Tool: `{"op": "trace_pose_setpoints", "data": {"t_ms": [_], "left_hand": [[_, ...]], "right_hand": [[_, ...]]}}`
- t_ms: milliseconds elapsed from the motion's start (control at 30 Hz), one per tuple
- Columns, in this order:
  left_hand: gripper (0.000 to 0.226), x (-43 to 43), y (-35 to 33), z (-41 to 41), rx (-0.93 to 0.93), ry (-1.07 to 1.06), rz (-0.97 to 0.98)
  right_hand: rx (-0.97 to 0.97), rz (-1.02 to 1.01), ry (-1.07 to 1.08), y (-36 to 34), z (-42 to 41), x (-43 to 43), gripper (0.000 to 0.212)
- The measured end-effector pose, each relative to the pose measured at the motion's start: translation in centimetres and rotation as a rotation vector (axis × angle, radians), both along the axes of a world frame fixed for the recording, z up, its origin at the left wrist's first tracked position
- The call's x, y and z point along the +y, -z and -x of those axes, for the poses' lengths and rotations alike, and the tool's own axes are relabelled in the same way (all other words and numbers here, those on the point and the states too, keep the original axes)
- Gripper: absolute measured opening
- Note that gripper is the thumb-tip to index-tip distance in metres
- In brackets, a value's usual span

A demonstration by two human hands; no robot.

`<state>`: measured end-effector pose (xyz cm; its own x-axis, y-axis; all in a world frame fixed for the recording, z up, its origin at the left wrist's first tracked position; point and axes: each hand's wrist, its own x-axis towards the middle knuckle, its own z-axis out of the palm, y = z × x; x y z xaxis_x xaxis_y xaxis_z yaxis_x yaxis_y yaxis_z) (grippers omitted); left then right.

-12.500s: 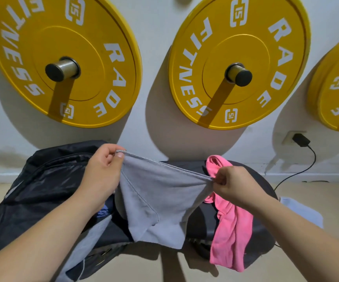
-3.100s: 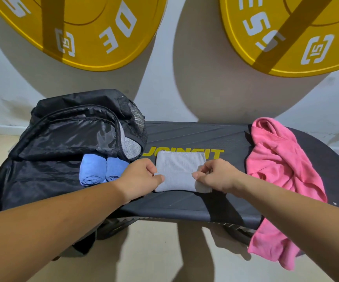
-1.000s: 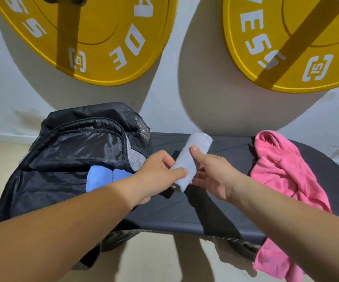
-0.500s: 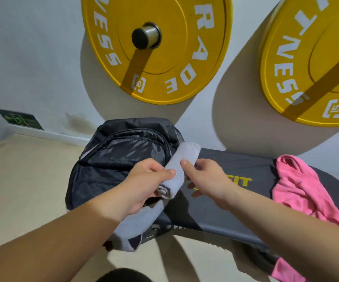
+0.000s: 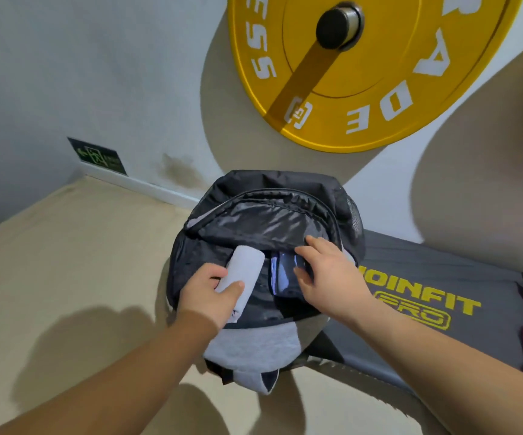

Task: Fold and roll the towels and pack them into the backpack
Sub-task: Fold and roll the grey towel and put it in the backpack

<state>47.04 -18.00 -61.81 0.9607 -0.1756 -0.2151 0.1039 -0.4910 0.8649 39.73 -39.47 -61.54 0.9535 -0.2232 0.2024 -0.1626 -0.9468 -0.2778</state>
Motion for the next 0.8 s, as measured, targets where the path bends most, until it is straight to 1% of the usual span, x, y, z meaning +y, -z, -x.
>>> {"op": "trace_pose_setpoints", "data": {"t_ms": [67,133,167,233,300,367,467,533,633,700,733,800], "left_hand": [[0.025,-0.6,1.3,-0.3,-0.059,0.052,-0.044],[0.04,-1.2,2.3,-0.2,-0.105,0.163,-0.154],[0.046,-1.4,2.7,0.2,-0.135,0.218,-0.209],[0.05,-1.7,3.5,0.7,-0.21,0.296,-0.276],[0.051,-1.7,4.1,0.7,-0.247,0.329,-0.271],[0.051,-1.5,4.2,0.2,-0.225,0.321,-0.238],[0.046,-1.4,3.6,-1.1,-0.153,0.272,-0.183],[0.044,-2.2,3.1,-2.3,-0.139,0.225,-0.133],[0.046,-4.4,2.3,-4.4,-0.147,0.188,-0.097],[0.047,-5.8,2.0,-4.9,-0.137,0.213,-0.126],[0.048,-6.2,2.1,-4.8,-0.115,0.241,-0.159],[0.051,-6.3,2.3,-4.1,-0.049,0.318,-0.223]], "right_hand": [[-0.046,0.066,0.013,0.8,-1.0,-0.5,0.037],[-0.059,0.086,0.043,1.1,-1.8,-1.0,0.041],[-0.05,0.088,0.062,1.1,-2.1,-1.3,0.039],[-0.016,0.073,0.113,1.0,-2.9,-2.0,0.03],[-0.011,0.045,0.144,1.1,-3.5,-2.4,0.024],[-0.042,-0.009,0.151,0.9,-3.9,-2.6,0.02],[-0.184,-0.211,0.225,-0.4,-4.7,-2.8,0.019],[-0.258,-0.297,0.267,-1.4,-5.3,-3.0,0.022],[-0.257,-0.267,0.258,-1.5,-5.6,-3.1,0.019],[-0.215,-0.202,0.201,-0.4,-5.3,-3.2,0.015],[-0.192,-0.17,0.153,0.3,-4.9,-3.3,0.016],[-0.111,-0.078,0.039,1.4,-4.0,-3.4,0.025]]}}
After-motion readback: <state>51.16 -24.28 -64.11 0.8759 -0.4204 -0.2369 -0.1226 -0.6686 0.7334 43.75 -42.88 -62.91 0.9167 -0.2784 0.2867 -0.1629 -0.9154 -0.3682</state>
